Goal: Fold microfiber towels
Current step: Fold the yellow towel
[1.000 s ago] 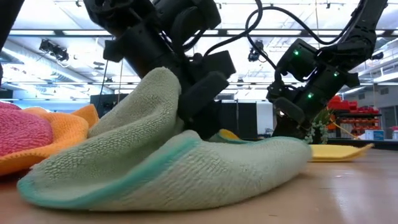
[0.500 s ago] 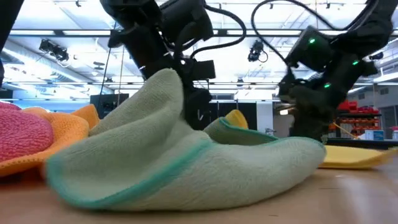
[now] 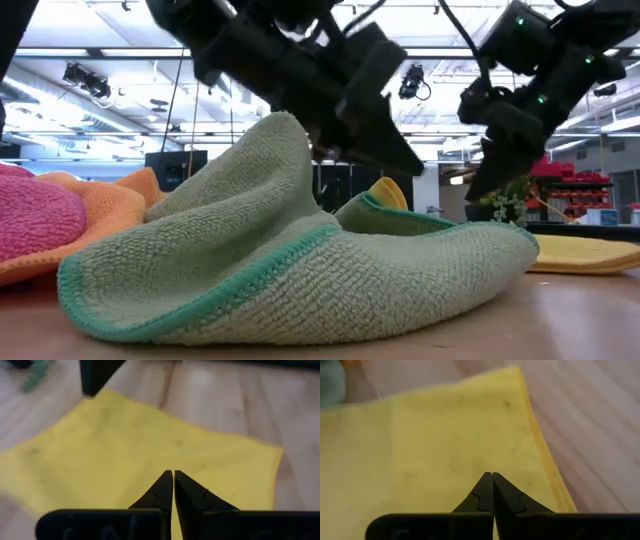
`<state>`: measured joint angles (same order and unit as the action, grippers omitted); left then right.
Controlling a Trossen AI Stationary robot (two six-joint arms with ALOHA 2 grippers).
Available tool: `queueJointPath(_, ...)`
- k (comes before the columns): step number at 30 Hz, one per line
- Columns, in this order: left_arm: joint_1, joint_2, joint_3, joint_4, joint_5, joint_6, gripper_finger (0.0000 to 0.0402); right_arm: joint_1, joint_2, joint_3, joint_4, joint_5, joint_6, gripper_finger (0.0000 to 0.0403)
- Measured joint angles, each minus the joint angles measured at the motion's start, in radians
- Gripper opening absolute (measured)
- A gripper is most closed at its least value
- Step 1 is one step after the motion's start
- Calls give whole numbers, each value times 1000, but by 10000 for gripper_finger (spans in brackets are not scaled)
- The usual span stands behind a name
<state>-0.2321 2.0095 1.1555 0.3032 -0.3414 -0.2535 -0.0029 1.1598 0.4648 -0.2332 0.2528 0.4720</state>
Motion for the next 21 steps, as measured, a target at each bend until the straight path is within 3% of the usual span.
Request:
queueJointPath(7, -13, 106, -2, 41, 50, -76, 10, -1, 153, -32, 20, 8, 20, 3)
queueJointPath(11, 4, 116, 0, -27, 52, -92, 16, 10, 215, -28, 23, 28, 68, 3)
queueJointPath(21, 162, 111, 0, -72, 23, -57, 17, 51, 132, -36, -52, -12, 152, 3)
